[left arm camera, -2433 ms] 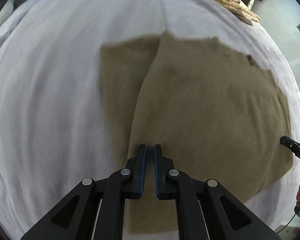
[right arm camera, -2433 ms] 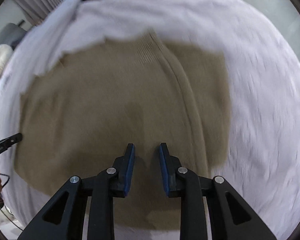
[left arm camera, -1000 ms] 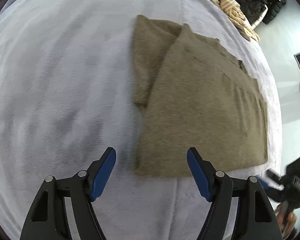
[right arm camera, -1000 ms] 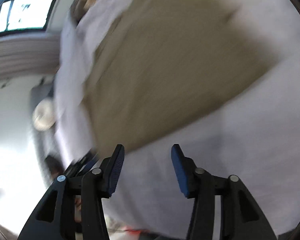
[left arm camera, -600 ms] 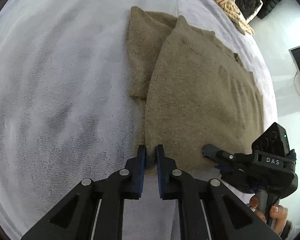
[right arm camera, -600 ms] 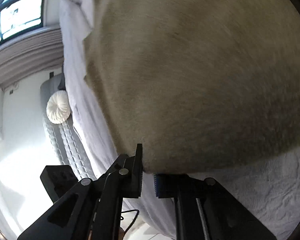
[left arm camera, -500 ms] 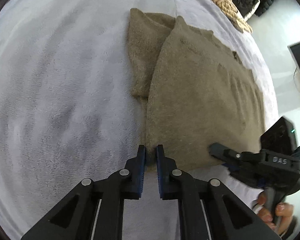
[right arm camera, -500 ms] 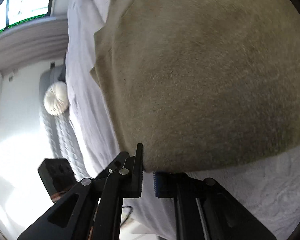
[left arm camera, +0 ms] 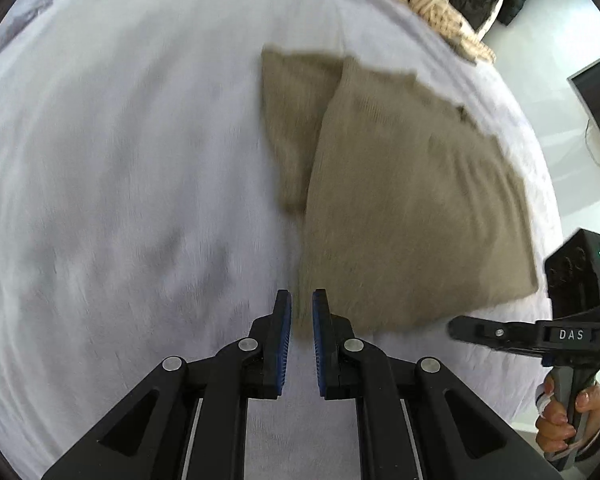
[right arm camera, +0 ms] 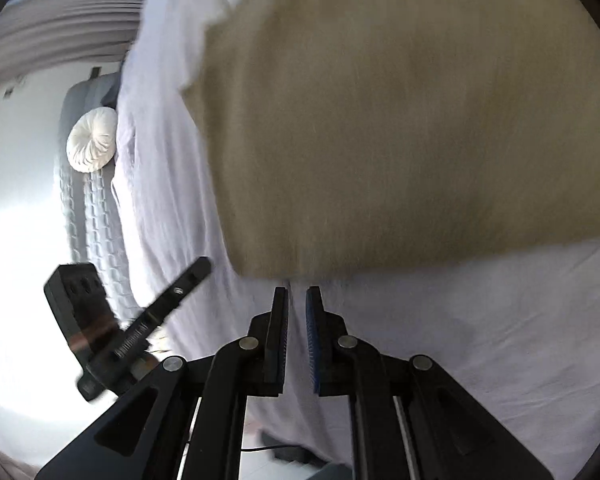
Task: Fold small clothes
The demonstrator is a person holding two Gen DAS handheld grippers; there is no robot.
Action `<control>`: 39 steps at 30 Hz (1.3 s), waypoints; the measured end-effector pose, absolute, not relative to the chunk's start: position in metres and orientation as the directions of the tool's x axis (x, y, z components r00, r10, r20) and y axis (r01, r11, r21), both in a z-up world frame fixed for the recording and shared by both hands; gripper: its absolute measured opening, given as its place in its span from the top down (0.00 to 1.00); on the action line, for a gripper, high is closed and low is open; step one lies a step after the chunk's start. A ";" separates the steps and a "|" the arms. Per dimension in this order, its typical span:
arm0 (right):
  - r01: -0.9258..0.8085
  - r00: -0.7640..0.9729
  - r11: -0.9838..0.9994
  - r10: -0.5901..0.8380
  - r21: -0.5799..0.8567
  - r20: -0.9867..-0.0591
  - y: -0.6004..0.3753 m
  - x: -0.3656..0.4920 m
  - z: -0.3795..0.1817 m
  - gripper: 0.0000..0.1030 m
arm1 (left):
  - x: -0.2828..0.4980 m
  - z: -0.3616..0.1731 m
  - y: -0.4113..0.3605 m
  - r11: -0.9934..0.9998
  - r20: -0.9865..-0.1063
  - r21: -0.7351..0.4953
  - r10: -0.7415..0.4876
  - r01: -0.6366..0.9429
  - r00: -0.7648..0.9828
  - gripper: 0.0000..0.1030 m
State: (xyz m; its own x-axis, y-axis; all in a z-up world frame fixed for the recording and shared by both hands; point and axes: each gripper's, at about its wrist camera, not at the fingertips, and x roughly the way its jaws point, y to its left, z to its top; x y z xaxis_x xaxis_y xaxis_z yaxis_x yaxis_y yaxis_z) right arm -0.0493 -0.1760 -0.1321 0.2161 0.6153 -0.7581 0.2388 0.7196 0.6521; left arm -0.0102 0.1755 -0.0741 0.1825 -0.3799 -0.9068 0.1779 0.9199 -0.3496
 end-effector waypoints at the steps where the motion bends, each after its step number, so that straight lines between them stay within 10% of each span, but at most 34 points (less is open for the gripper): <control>1: 0.239 0.242 0.732 0.591 0.638 -0.770 -0.184 -0.044 -0.126 0.89 | -0.002 -0.071 0.172 0.919 -0.902 -0.349 -0.382 0.183 0.199 0.88; 31: 0.355 0.288 0.790 0.417 0.500 -0.862 -0.260 -0.041 -0.134 0.92 | 0.058 -0.086 0.125 0.974 -0.949 -0.200 -0.220 0.109 0.226 0.87; 32: 0.354 0.287 0.792 0.415 0.498 -0.864 -0.257 -0.038 -0.133 0.92 | 0.056 -0.086 0.127 0.976 -0.950 -0.191 -0.210 0.100 0.231 0.62; 33: 0.352 0.285 0.795 0.411 0.494 -0.866 -0.255 -0.036 -0.133 0.92 | 0.053 -0.085 0.131 0.978 -0.948 -0.188 -0.204 0.088 0.244 0.16; 34: 0.350 0.283 0.798 0.410 0.492 -0.867 -0.256 -0.038 -0.132 0.92 | 0.050 -0.083 0.136 0.982 -0.942 -0.177 -0.189 0.067 0.278 0.00; 39: 0.345 0.276 0.806 0.404 0.482 -0.872 -0.253 -0.040 -0.129 0.91 | 0.040 -0.080 0.145 0.985 -0.940 -0.164 -0.173 0.053 0.295 0.01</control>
